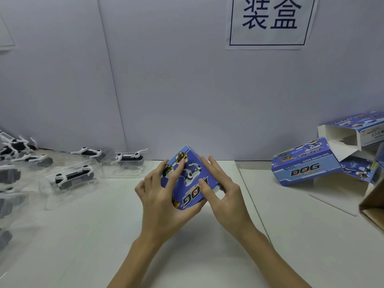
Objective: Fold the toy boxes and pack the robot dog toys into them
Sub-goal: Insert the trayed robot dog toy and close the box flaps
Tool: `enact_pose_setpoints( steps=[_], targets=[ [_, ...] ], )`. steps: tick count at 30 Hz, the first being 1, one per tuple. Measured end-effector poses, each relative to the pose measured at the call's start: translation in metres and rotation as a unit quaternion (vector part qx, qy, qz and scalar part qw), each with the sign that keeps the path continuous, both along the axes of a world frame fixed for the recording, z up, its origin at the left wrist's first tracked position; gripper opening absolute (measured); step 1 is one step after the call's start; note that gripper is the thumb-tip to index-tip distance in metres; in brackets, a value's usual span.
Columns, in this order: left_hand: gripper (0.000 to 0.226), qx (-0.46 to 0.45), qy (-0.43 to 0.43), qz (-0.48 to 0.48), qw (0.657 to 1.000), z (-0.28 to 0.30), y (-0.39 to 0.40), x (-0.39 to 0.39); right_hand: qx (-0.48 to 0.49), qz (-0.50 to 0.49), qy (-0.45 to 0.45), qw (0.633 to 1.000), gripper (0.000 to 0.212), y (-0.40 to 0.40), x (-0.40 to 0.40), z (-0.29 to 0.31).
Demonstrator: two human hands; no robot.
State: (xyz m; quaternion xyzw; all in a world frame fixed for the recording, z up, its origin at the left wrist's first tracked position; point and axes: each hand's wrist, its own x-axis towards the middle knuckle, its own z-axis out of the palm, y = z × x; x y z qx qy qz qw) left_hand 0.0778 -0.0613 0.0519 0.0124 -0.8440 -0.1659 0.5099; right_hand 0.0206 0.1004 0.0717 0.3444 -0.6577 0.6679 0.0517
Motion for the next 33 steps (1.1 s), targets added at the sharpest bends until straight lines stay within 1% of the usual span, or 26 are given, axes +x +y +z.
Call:
enact_pose_setpoints(
  steps=[2, 3, 5, 7, 8, 9, 10, 11, 12, 14, 15, 17, 18, 19, 20, 21, 23, 25, 28, 30, 33],
  targets=[
    [0.085, -0.018, -0.011, -0.031, 0.999, 0.003, -0.002, 0.001, -0.026, -0.028, -0.012, 0.999, 0.054, -0.002, -0.003, -0.004],
    [0.081, -0.036, -0.022, -0.049, 0.998, 0.003, -0.004, 0.002, -0.047, -0.047, -0.025, 0.997, 0.051, -0.003, -0.006, -0.007],
    [0.078, -0.05, -0.067, -0.089, 0.993, -0.002, -0.01, 0.005, -0.068, -0.122, -0.058, 0.988, 0.038, 0.001, -0.018, -0.011],
    [0.081, -0.017, -0.156, -0.145, 0.977, -0.009, -0.018, 0.007, -0.057, -0.181, -0.147, 0.971, 0.029, 0.012, -0.033, -0.015],
    [0.081, 0.013, -0.201, -0.174, 0.964, -0.013, -0.022, 0.007, -0.052, -0.176, -0.206, 0.961, 0.026, 0.02, -0.04, -0.014],
    [0.077, 0.046, -0.226, -0.199, 0.953, -0.016, -0.026, 0.007, -0.044, -0.154, -0.254, 0.954, 0.022, 0.025, -0.044, -0.012],
    [0.07, 0.083, -0.225, -0.218, 0.946, -0.017, -0.028, 0.005, -0.028, -0.134, -0.272, 0.953, 0.024, 0.029, -0.047, -0.01],
    [0.061, 0.127, -0.205, -0.231, 0.943, -0.018, -0.029, 0.003, 0.004, -0.12, -0.25, 0.961, 0.032, 0.033, -0.05, -0.009],
    [0.053, 0.175, -0.175, -0.237, 0.939, -0.017, -0.03, 0.001, 0.042, -0.112, -0.199, 0.973, 0.042, 0.036, -0.052, -0.008],
    [0.038, 0.285, -0.117, -0.215, 0.927, -0.014, -0.035, -0.001, 0.129, -0.09, -0.066, 0.985, 0.066, 0.04, -0.051, -0.004],
    [0.033, 0.352, -0.094, -0.199, 0.91, -0.012, -0.039, -0.002, 0.175, -0.073, -0.018, 0.982, 0.08, 0.042, -0.049, -0.003],
    [0.034, 0.481, -0.055, -0.194, 0.853, -0.009, -0.048, -0.001, 0.254, -0.064, 0.07, 0.963, 0.1, 0.042, -0.045, -0.001],
    [0.039, 0.524, -0.042, -0.196, 0.828, -0.008, -0.051, 0.0, 0.281, -0.072, 0.119, 0.95, 0.104, 0.041, -0.043, 0.0],
    [0.043, 0.551, -0.035, -0.196, 0.81, -0.007, -0.052, 0.0, 0.282, -0.079, 0.161, 0.943, 0.104, 0.038, -0.039, 0.001],
    [0.045, 0.565, -0.03, -0.197, 0.8, -0.006, -0.053, 0.001, 0.255, -0.076, 0.187, 0.946, 0.1, 0.034, -0.035, 0.002],
    [0.046, 0.569, -0.027, -0.202, 0.796, -0.006, -0.053, 0.002, 0.207, -0.066, 0.189, 0.958, 0.092, 0.029, -0.031, 0.002],
    [0.049, 0.555, -0.035, -0.225, 0.801, -0.004, -0.05, 0.002, 0.096, -0.056, 0.122, 0.986, 0.079, 0.024, -0.027, 0.0],
    [0.057, 0.521, -0.071, -0.257, 0.811, -0.003, -0.043, 0.0, 0.049, -0.093, 0.047, 0.993, 0.074, 0.022, -0.026, -0.001],
    [0.068, 0.475, -0.15, -0.294, 0.816, -0.008, -0.032, -0.002, 0.035, -0.113, -0.051, 0.992, 0.074, 0.02, -0.027, -0.001],
    [0.068, 0.484, -0.16, -0.309, 0.803, -0.011, -0.027, -0.003, 0.057, -0.087, -0.097, 0.99, 0.07, 0.022, -0.03, 0.0],
    [0.062, 0.514, -0.159, -0.33, 0.776, -0.011, -0.032, -0.003, 0.081, -0.066, -0.119, 0.987, 0.057, 0.029, -0.037, 0.001]
  ],
)
